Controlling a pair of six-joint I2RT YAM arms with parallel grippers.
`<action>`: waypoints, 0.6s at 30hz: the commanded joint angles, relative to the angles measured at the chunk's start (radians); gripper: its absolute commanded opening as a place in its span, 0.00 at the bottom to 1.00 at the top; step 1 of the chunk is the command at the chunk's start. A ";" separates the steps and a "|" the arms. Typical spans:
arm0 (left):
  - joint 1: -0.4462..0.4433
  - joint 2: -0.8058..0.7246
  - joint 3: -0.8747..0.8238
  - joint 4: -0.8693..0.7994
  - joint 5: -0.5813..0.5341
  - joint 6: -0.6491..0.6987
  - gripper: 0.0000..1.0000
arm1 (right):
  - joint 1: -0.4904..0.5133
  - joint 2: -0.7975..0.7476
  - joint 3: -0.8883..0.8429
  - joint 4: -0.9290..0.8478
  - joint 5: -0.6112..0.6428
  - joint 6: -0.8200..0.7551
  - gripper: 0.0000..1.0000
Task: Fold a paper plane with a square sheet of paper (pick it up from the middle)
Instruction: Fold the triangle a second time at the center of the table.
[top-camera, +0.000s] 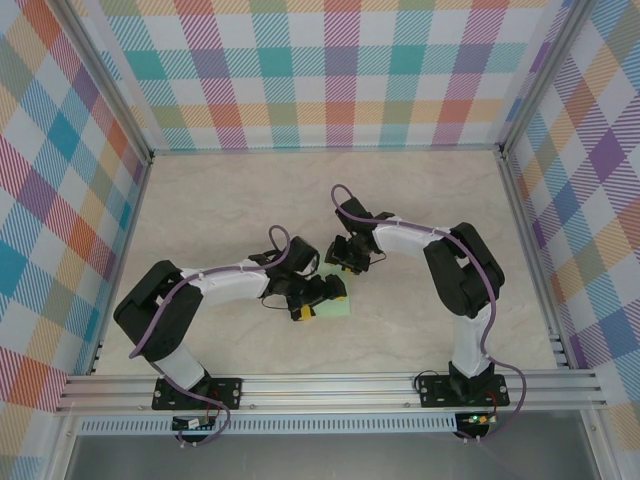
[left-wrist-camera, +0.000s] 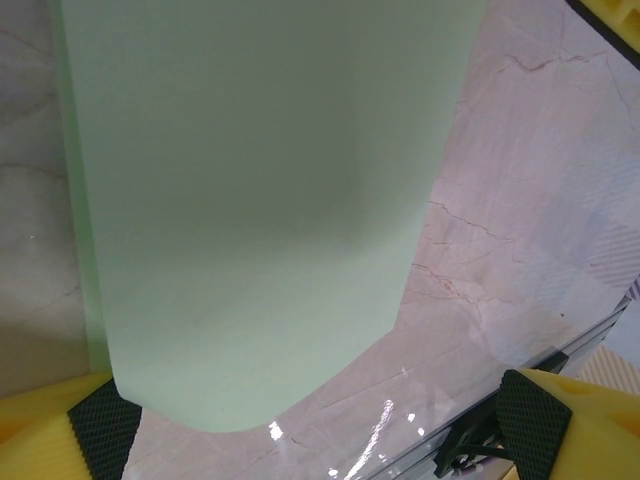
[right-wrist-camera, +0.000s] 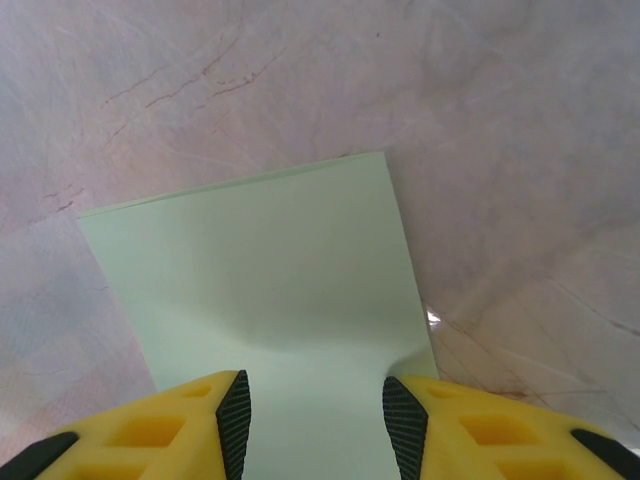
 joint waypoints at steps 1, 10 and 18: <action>-0.013 -0.011 0.029 0.011 -0.009 0.028 0.93 | -0.010 0.087 -0.056 -0.026 0.056 0.014 0.45; -0.008 -0.046 0.033 0.004 -0.063 0.082 0.93 | -0.010 0.087 -0.058 -0.024 0.057 0.012 0.45; 0.049 -0.015 0.028 0.123 -0.075 0.152 0.92 | -0.011 0.088 -0.059 -0.027 0.053 0.012 0.45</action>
